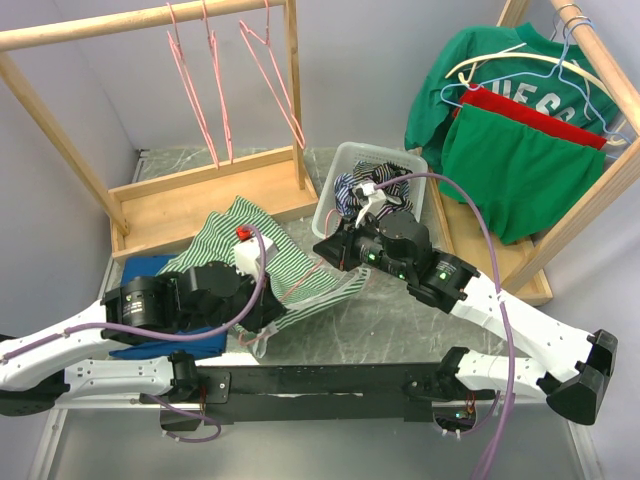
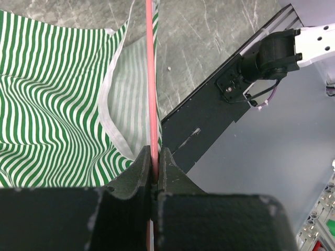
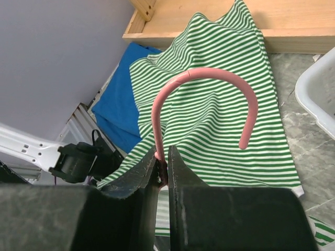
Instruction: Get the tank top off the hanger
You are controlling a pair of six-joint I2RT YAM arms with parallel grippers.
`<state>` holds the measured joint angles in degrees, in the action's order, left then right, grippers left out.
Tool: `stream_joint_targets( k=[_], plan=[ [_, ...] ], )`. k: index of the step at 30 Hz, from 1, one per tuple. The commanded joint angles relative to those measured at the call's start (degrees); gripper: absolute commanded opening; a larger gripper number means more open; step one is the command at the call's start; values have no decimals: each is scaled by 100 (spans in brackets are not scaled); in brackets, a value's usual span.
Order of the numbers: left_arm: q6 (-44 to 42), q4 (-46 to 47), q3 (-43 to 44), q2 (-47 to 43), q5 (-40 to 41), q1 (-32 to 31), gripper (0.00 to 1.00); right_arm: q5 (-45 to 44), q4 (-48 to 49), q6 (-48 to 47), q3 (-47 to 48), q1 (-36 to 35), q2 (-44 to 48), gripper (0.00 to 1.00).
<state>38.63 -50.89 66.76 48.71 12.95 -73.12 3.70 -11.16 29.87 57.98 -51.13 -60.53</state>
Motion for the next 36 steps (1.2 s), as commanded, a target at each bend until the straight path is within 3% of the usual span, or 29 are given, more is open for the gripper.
stream_joint_targets(
  k=[1, 3, 7, 11, 17, 19, 21, 24, 25, 29, 36],
  plan=[
    [39, 168, 109, -28, 129, -27, 5, -1, 202, 63, 433, -107, 68, 0],
    [39, 132, 135, 51, 242, -35, 23, -307, -69, -59, 591, -256, -2, 0],
    [-31, 123, 249, 332, 269, -35, 31, -590, -264, -121, 925, -581, -283, 0],
    [-41, 238, 337, 604, 365, -35, 29, -669, -212, -78, 935, -722, -372, 0],
    [39, 431, 206, 500, 576, -35, 1, -714, -203, -60, 856, -758, -266, 0],
    [13, 519, 179, 464, 621, -35, 1, -704, -229, -51, 829, -766, -231, 1],
    [65, 502, 188, 429, 857, -35, 1, -836, -308, -8, 803, -766, -144, 18],
    [267, 344, 241, 350, 1278, -35, 1, -1493, -606, 247, 593, -758, 110, 60],
    [337, 239, 232, 254, 1385, -35, 1, -1669, -703, 317, 522, -749, 208, 69],
    [487, 45, 206, -62, 1439, -35, 1, -2734, -1335, 888, 92, -705, 709, 79],
    [575, -157, 407, -397, 1184, -35, 1, -2270, -1180, 1328, -497, -153, 824, 74]
  ],
)
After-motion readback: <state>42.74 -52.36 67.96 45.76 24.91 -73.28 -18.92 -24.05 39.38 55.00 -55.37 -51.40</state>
